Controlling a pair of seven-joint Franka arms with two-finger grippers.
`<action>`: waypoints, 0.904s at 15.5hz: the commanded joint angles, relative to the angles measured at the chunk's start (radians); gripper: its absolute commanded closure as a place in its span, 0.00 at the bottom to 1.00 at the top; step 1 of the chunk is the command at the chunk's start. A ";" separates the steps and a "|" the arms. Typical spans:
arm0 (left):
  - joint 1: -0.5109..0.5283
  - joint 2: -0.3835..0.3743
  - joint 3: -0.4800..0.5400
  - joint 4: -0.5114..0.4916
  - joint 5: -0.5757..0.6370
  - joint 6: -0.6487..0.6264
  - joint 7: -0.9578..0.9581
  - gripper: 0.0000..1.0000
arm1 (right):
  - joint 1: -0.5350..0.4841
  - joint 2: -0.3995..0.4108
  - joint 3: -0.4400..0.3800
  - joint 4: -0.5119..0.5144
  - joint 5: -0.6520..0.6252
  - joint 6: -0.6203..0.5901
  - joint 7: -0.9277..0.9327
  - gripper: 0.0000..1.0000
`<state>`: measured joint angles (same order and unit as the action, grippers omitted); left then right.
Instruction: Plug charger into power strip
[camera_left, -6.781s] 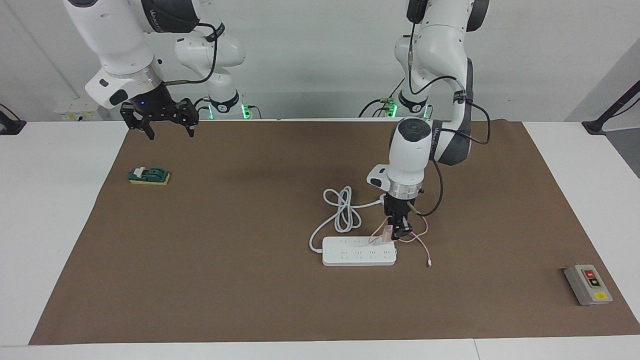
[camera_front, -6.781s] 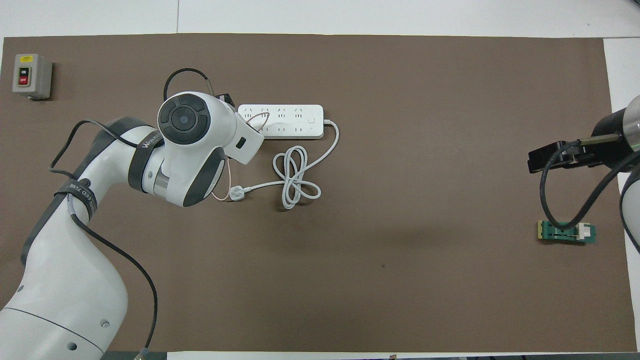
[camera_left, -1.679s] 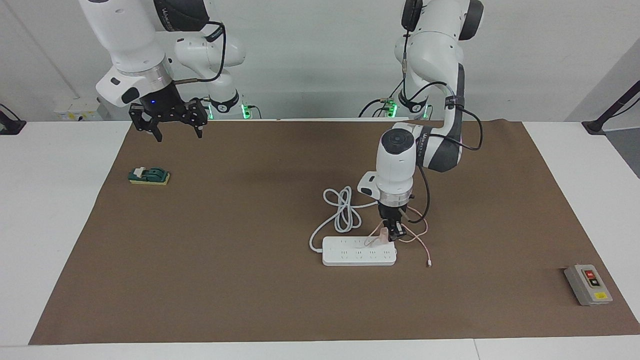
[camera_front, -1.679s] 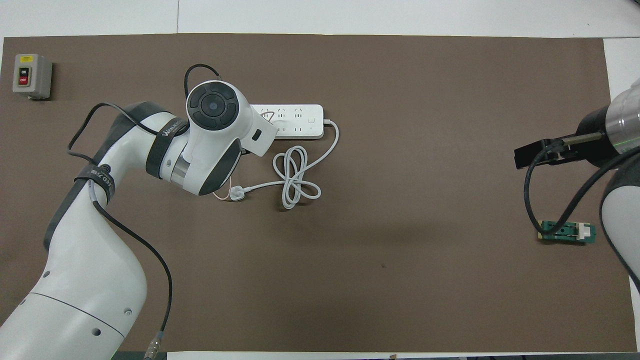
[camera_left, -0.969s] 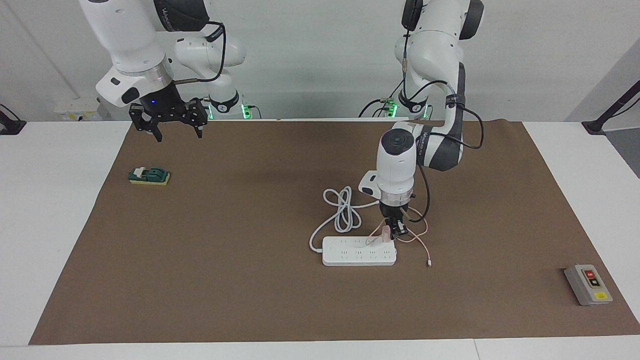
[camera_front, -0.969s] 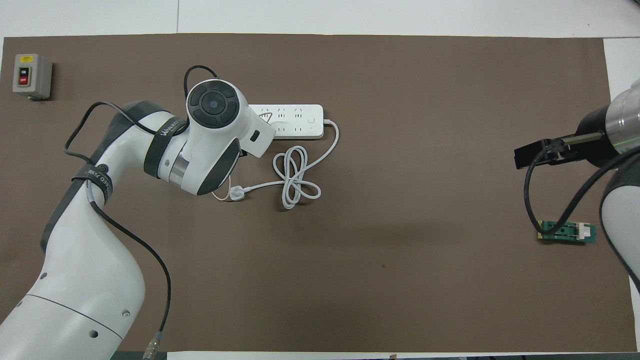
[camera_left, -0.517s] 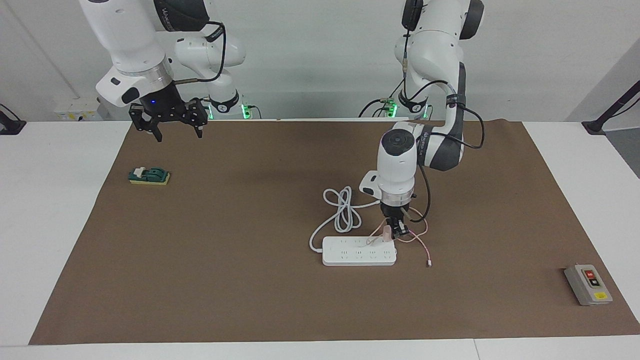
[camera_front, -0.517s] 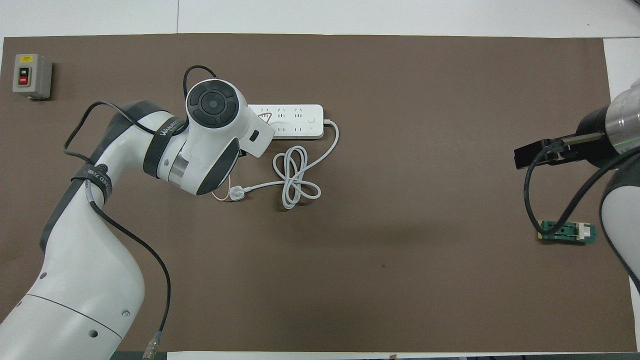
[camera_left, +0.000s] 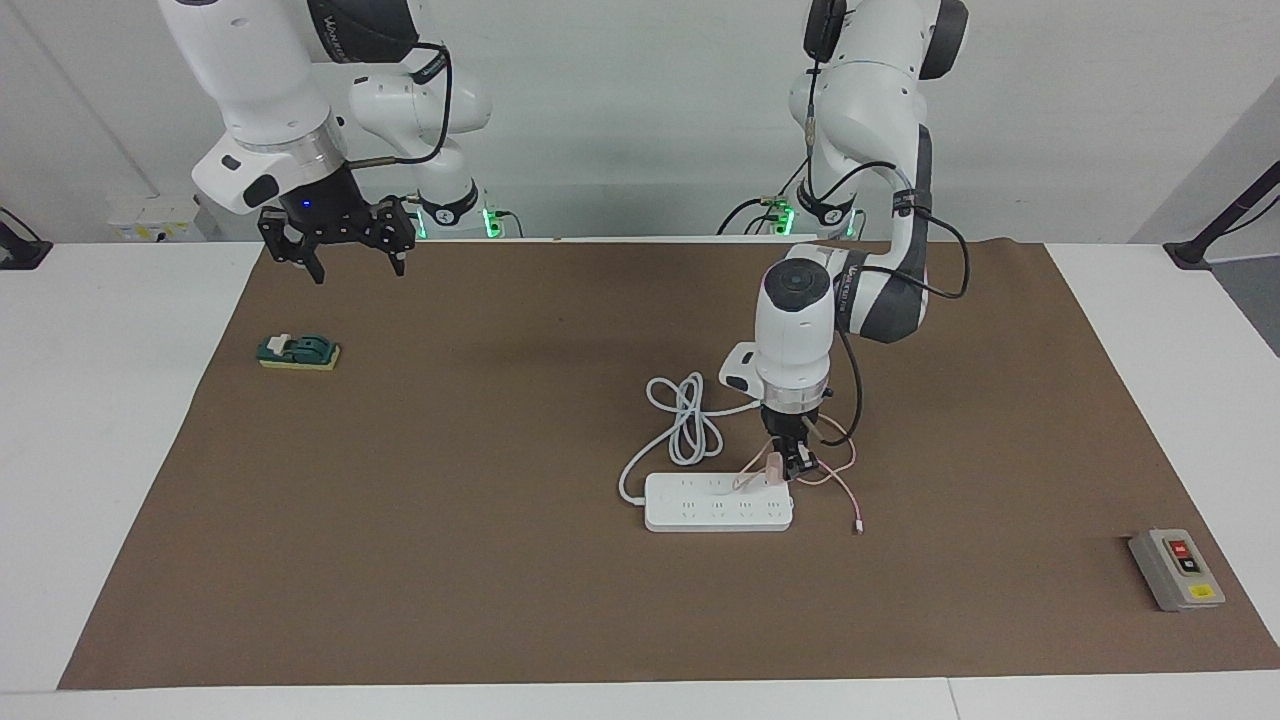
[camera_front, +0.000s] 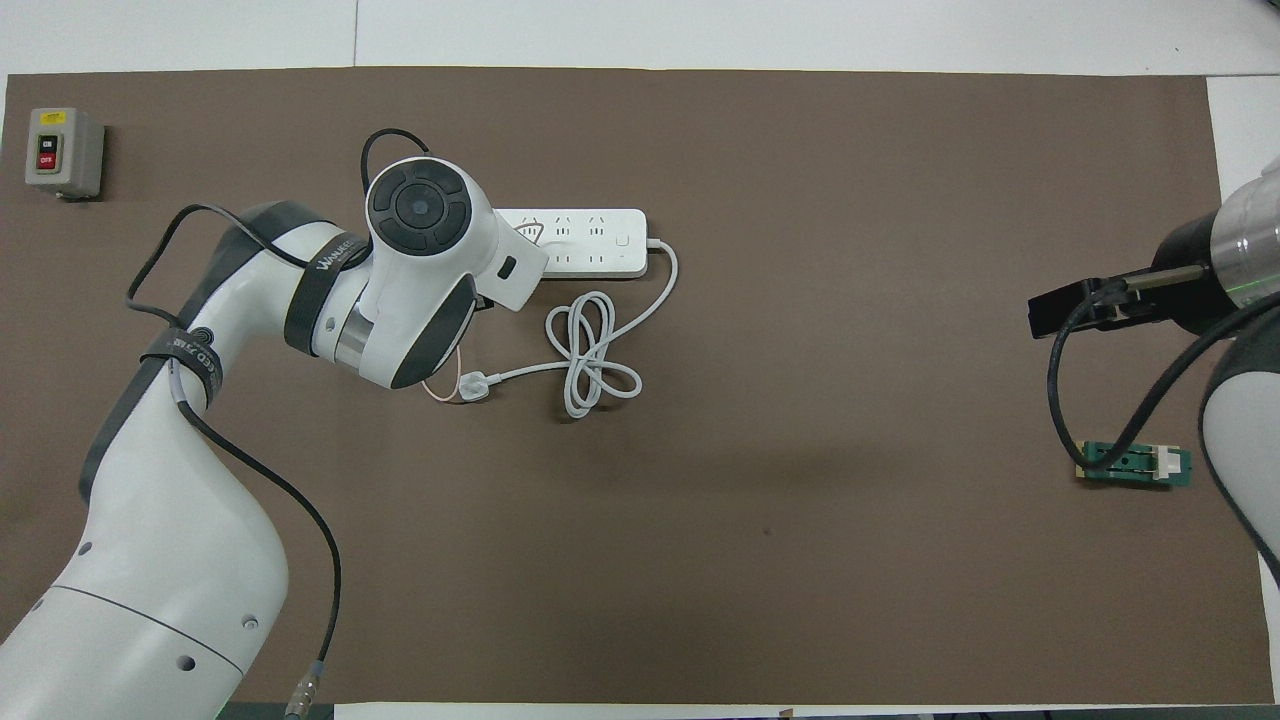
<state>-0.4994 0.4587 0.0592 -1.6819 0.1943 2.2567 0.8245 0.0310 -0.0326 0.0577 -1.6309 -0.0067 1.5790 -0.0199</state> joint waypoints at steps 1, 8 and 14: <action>0.005 0.018 -0.007 -0.006 -0.027 0.046 -0.018 1.00 | -0.011 -0.018 0.008 -0.020 0.005 0.003 0.014 0.00; -0.001 0.020 -0.007 0.004 -0.032 0.050 -0.022 1.00 | -0.016 -0.018 0.008 -0.020 0.004 0.003 0.014 0.00; -0.005 0.018 -0.005 -0.012 -0.023 0.043 0.024 1.00 | -0.013 -0.018 0.008 -0.020 0.004 0.001 0.012 0.00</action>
<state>-0.5004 0.4621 0.0520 -1.6815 0.1768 2.2855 0.8204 0.0304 -0.0326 0.0572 -1.6309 -0.0067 1.5787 -0.0199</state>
